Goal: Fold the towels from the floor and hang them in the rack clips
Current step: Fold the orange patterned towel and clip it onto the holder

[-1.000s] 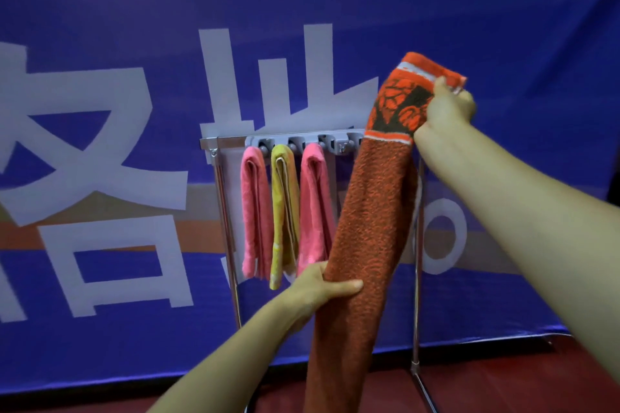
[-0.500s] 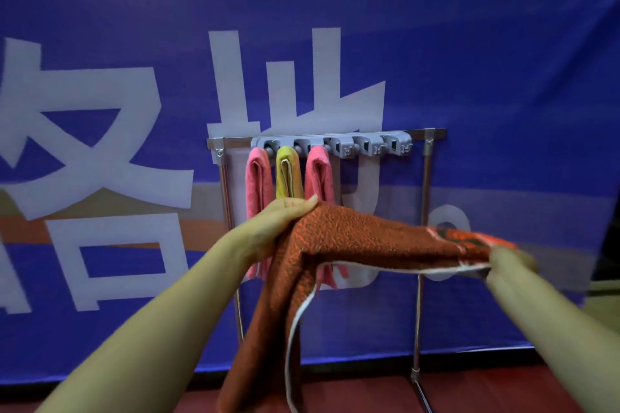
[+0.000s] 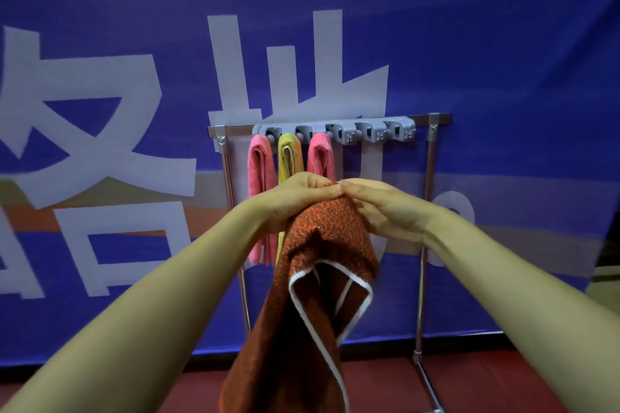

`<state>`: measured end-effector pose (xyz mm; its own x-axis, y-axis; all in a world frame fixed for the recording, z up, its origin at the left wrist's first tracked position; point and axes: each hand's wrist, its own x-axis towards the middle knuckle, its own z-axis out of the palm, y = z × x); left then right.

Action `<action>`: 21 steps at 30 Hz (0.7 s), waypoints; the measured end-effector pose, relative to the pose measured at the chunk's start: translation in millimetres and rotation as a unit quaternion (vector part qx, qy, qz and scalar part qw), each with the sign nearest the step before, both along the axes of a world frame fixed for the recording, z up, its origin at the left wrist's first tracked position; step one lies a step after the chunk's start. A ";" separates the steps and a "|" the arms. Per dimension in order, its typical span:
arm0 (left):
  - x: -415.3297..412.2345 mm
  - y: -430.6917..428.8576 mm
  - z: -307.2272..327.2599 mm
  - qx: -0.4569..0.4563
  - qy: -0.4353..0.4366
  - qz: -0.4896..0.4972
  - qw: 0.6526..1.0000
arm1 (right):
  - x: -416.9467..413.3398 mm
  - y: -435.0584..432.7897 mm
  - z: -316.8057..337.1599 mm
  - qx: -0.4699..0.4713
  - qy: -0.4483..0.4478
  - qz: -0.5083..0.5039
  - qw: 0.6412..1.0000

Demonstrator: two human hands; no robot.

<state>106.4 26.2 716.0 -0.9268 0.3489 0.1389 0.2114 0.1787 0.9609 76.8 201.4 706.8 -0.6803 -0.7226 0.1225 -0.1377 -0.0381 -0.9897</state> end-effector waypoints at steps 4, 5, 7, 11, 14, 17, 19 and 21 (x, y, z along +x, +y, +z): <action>4.7 -9.6 -2.4 -0.018 0.013 0.042 0.999 | -6.6 -4.6 3.3 0.116 -0.019 0.051 0.992; 5.1 -10.4 -4.1 -0.010 0.002 0.042 0.999 | -7.9 -5.1 4.1 0.118 -0.017 0.060 0.991; 4.8 -13.5 -10.9 0.008 -0.019 0.033 0.999 | -8.3 -5.1 6.7 0.066 -0.037 0.068 0.995; 3.4 -20.7 -25.3 0.060 -0.048 -0.032 0.997 | -16.1 3.9 6.3 -0.048 -0.123 0.070 0.989; -5.1 -18.0 -27.7 0.106 -0.047 -0.030 0.993 | -21.1 10.7 5.3 -0.076 -0.194 0.098 0.973; -13.1 -3.4 -21.4 0.141 -0.036 0.000 0.989 | -30.0 19.7 3.7 -0.107 -0.190 0.088 0.972; -17.1 7.1 -22.9 0.159 -0.031 0.016 0.987 | -30.2 21.9 3.3 -0.129 -0.195 0.087 0.968; -29.8 16.6 -27.7 0.166 -0.031 0.014 0.986 | -36.6 24.4 4.4 -0.143 -0.203 0.090 0.965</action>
